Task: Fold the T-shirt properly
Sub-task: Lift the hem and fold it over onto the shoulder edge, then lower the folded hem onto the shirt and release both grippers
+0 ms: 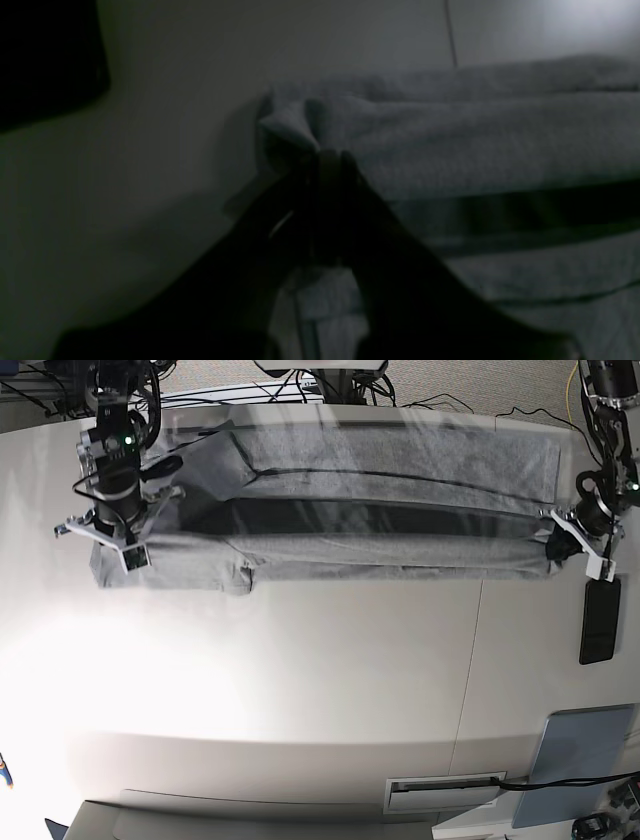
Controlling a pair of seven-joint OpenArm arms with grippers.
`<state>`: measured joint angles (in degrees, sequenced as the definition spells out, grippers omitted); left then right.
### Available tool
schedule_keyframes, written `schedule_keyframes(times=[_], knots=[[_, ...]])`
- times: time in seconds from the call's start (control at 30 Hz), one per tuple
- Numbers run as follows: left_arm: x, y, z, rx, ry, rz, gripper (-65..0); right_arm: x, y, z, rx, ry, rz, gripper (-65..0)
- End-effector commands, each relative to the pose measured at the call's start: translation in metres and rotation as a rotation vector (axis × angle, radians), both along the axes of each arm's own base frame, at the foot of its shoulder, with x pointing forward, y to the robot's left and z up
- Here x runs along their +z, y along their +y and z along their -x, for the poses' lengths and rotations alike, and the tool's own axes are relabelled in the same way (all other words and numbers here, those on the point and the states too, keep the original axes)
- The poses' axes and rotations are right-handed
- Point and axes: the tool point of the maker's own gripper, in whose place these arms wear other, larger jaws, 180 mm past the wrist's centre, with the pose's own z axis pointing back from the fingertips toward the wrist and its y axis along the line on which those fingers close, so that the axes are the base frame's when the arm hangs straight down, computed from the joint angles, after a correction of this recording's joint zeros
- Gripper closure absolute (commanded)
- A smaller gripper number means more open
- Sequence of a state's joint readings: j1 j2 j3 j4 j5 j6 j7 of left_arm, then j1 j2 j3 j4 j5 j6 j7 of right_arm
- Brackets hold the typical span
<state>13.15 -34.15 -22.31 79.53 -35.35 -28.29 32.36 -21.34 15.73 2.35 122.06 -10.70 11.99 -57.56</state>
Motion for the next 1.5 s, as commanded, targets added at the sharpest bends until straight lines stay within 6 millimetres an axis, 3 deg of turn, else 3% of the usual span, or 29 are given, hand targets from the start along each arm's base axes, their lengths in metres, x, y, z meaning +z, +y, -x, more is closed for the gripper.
schedule_keyframes(times=[0.0,0.7,0.93,1.07,1.3,1.47], knots=[[0.016,0.009,-0.009,0.002,-0.047,-0.023,0.0,0.011,-0.004,0.0,-0.002,-0.026,0.028,0.0],[0.011,0.023,-0.001,-0.02,0.031,-0.102,0.0,-0.006,-0.008,0.039,-0.037,0.107,0.042,0.0],[0.03,0.007,-0.007,-0.071,0.025,-0.117,0.0,-0.006,-0.008,0.039,-0.043,0.103,0.041,0.0],[0.04,0.007,-0.008,-0.039,0.029,-0.16,0.0,-0.005,-0.01,0.039,-0.045,0.101,0.054,0.0],[0.034,-0.003,0.015,-0.091,0.103,-0.199,0.0,-0.003,-0.015,0.039,-0.059,0.098,0.083,0.0],[0.027,0.001,0.027,-0.103,0.143,-0.246,0.0,-0.004,-0.017,0.042,-0.068,0.113,0.086,0.0]])
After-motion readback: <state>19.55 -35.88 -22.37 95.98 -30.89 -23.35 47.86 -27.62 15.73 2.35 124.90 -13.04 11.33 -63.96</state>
